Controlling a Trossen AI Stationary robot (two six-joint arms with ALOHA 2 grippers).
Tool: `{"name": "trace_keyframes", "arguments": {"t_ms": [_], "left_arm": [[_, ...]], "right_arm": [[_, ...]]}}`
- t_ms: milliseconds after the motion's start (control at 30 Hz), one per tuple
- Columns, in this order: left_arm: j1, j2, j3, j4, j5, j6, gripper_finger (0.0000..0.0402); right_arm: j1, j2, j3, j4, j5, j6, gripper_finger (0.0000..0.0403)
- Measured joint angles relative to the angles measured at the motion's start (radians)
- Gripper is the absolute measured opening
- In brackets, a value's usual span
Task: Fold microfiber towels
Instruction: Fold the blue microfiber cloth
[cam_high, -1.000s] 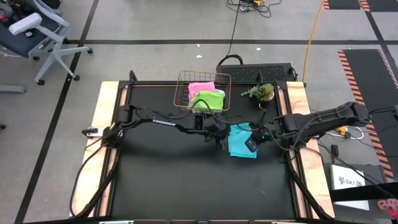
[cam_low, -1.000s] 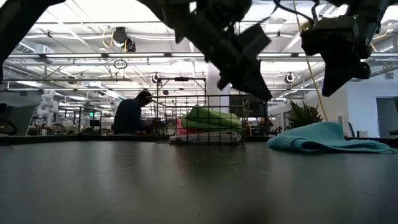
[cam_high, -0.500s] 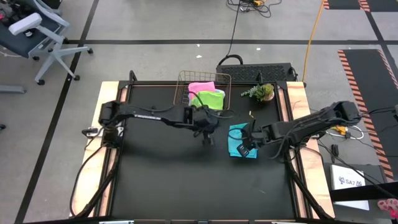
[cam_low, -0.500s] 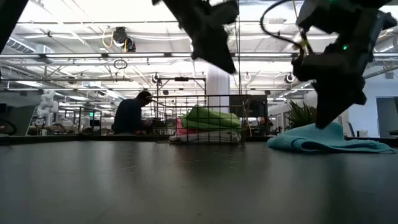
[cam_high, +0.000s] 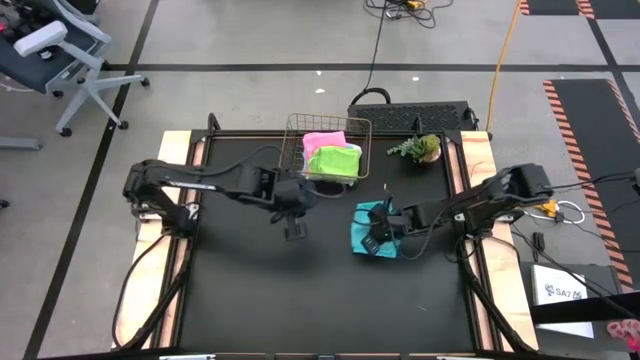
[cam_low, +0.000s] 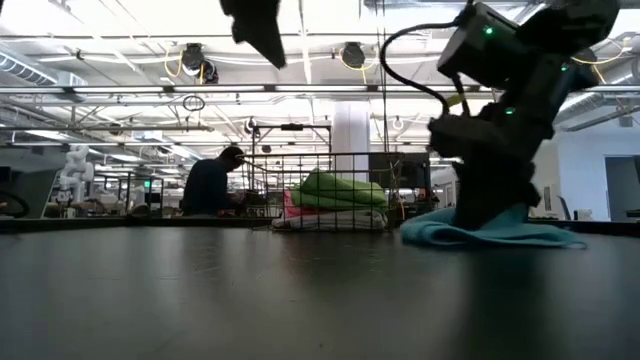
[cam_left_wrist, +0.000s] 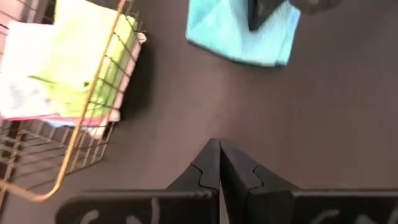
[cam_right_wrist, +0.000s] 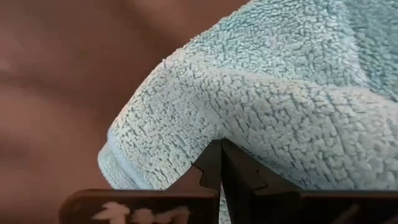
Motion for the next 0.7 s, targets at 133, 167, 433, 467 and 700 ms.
{"name": "trace_keyframes", "arguments": {"t_ms": [133, 167, 433, 467, 700], "left_arm": [[-0.029, -0.022, 0.000, -0.042, -0.065, -0.021, 0.0005], [-0.036, -0.024, 0.000, -0.054, -0.086, -0.024, 0.0005], [-0.035, -0.024, 0.000, -0.062, -0.149, -0.024, 0.0005], [-0.032, -0.025, 0.000, -0.061, -0.148, -0.024, 0.0005], [-0.031, -0.025, 0.000, -0.053, -0.148, -0.028, 0.0005]], "right_arm": [[0.006, 0.044, -0.003, 0.185, -0.024, -0.015, 0.0000], [0.011, 0.052, -0.004, 0.225, -0.028, -0.025, 0.0000], [0.089, 0.096, 0.004, 0.395, -0.120, 0.018, 0.0000], [0.099, 0.090, 0.015, 0.383, -0.117, 0.021, 0.0000], [0.125, -0.007, 0.134, 0.026, 0.070, -0.032, 0.0000]]}}
